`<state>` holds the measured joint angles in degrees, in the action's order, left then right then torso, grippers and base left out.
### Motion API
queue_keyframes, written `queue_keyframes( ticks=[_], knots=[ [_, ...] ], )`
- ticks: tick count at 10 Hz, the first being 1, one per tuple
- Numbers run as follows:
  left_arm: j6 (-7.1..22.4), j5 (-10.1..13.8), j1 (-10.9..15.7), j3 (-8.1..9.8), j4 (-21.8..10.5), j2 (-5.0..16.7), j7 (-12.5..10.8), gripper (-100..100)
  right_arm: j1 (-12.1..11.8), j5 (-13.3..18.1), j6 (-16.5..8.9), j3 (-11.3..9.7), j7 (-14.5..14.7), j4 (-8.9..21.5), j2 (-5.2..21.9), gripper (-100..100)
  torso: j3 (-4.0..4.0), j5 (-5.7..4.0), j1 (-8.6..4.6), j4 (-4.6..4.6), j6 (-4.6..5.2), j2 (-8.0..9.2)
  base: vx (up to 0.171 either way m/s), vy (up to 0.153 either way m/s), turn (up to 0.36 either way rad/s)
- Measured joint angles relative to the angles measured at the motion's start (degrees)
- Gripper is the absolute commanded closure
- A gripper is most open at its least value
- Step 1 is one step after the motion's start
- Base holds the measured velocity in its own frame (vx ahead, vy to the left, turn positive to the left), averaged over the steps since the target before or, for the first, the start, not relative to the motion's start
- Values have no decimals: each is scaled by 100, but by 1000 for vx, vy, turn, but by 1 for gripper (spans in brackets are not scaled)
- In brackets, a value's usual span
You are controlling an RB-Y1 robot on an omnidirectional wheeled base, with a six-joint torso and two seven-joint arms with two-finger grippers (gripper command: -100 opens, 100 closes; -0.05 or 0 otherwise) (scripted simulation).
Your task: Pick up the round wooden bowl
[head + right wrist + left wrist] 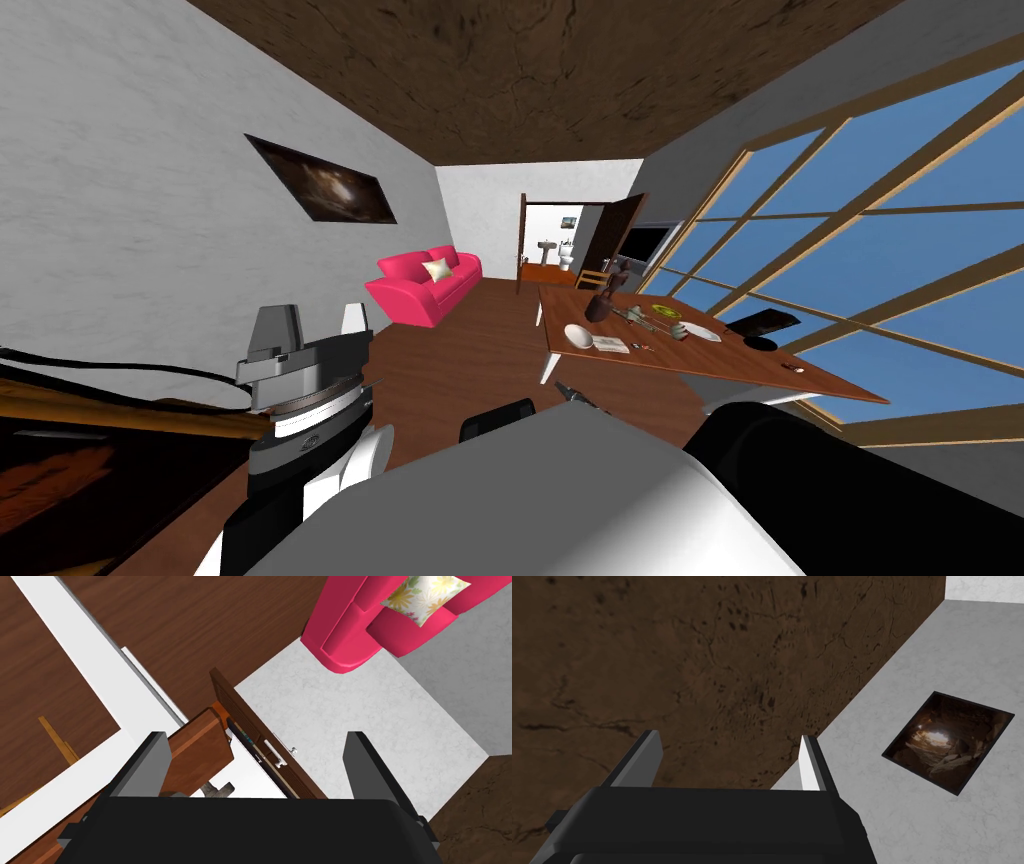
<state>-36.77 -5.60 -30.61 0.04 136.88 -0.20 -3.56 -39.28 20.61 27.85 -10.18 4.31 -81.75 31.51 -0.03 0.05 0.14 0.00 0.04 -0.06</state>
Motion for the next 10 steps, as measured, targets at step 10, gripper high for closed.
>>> queue_keyframes(
  ticks=[10],
  knots=[
    [0, 0, -1, 0, 0, 0, 0, 0, 116, 789, -5, -335, 303, 2016, 880, -100, -7, 1, 2, -3, 2, -12, 41, 49, 189]
  ],
)
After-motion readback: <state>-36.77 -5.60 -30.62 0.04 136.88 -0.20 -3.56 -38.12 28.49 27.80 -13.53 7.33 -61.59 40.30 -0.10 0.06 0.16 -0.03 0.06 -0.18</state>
